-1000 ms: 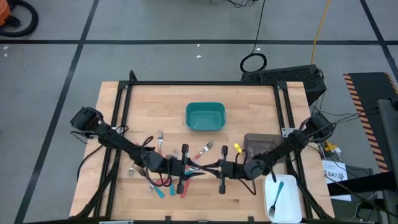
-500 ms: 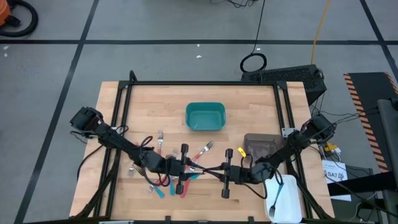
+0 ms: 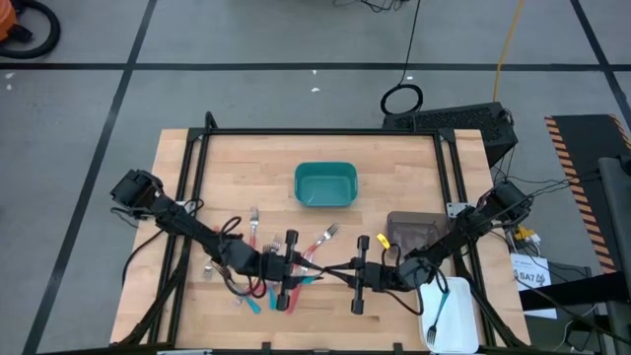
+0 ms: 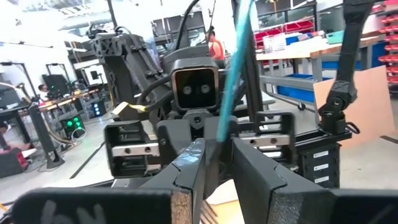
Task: Sort silverware by color (type)
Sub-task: Put the blue fork into the white bin
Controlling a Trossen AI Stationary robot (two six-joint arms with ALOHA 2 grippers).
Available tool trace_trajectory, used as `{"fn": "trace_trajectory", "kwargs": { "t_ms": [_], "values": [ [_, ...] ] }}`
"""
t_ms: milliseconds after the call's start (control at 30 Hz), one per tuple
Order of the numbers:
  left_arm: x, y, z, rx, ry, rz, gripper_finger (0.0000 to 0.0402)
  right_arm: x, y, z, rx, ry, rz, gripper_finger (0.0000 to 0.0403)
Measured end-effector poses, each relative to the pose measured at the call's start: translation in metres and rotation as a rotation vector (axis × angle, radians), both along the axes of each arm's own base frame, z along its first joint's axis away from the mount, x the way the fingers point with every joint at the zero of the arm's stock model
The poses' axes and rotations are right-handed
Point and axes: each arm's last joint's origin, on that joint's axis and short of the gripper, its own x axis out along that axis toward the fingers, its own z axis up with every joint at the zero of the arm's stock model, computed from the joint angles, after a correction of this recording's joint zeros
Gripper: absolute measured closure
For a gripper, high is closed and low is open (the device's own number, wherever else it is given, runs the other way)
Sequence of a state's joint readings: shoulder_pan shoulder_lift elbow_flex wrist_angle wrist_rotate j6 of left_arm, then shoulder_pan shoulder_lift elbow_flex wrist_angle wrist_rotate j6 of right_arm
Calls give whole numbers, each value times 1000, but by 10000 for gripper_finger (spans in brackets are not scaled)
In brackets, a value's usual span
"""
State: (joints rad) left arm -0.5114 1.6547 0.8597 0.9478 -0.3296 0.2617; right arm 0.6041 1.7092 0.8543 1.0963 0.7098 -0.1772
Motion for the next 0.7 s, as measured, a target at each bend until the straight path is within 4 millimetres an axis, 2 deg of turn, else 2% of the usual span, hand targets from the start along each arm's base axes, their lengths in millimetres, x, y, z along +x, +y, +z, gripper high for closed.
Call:
{"fn": "trace_trajectory", "kwargs": {
  "t_ms": [467, 700],
  "values": [
    [0, 0, 0, 7, 0, -5, 322, 0, 0, 0, -4, 1, -1, 401],
    [0, 0, 0, 7, 1, -4, 370, 0, 0, 0, -4, 1, 0, 401]
  ]
}}
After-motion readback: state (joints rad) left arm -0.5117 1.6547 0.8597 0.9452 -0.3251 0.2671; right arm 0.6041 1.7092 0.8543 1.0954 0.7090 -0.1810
